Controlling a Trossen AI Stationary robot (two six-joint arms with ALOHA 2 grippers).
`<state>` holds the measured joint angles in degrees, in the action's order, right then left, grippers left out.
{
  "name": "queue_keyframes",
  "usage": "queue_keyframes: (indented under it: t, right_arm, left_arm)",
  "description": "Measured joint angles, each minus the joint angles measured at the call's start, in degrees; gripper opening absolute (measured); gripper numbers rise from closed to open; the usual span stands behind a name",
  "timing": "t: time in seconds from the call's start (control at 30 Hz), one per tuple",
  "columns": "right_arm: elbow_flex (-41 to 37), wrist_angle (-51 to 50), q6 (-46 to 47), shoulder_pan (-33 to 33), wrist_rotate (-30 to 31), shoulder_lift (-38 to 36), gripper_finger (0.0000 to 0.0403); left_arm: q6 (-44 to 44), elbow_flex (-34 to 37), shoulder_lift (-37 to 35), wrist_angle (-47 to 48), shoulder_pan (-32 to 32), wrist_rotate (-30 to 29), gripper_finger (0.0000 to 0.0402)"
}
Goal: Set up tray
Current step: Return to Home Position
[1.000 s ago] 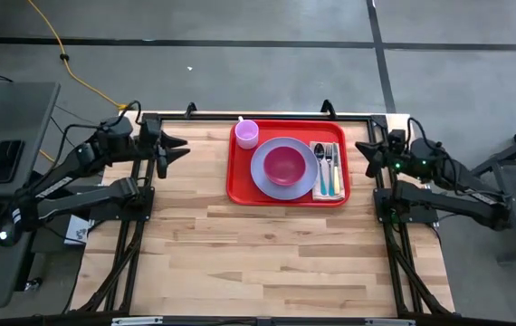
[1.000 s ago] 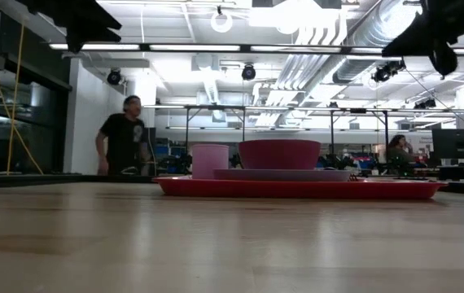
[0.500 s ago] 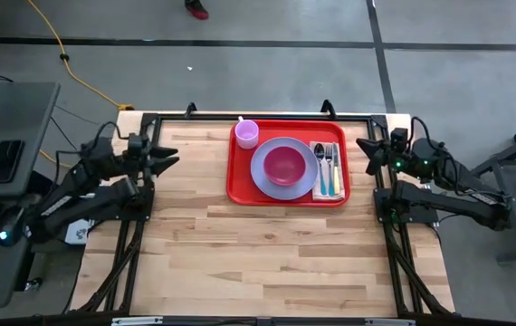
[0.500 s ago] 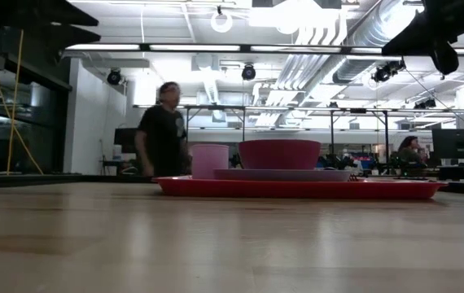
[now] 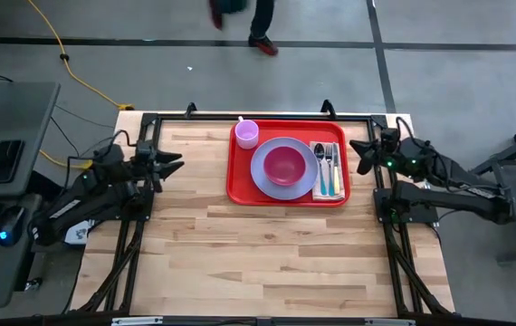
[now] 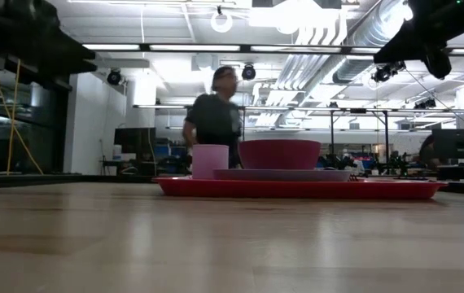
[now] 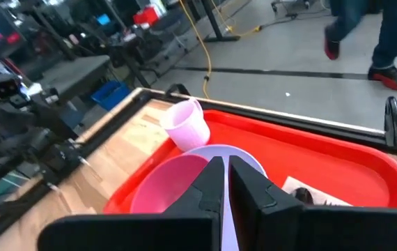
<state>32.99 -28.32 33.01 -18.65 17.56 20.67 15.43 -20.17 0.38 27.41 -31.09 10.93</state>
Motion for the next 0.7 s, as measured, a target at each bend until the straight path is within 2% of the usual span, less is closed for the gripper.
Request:
queue_keyframes:
  t: [0.17,0.27,0.53,0.7]
  right_arm:
    - [0.0,0.8,1.4,5.1,6.5,2.9,0.0]
    - [0.0,1.7,1.5,8.9,10.4,3.9,0.0]
    - [0.0,2.6,3.1,18.0,21.9,4.1,0.0]
    - [0.0,3.0,4.4,21.6,25.8,4.1,0.0]
  left_arm:
    - [1.3,5.7,0.0,-13.4,0.0,1.1,0.0184]
    - [1.5,7.0,0.1,-13.1,0.0,2.3,0.0184]
    - [1.5,7.0,0.1,-12.2,0.0,0.1,0.0184]
    - [2.9,11.9,0.7,-16.7,1.8,-1.2,0.0184]
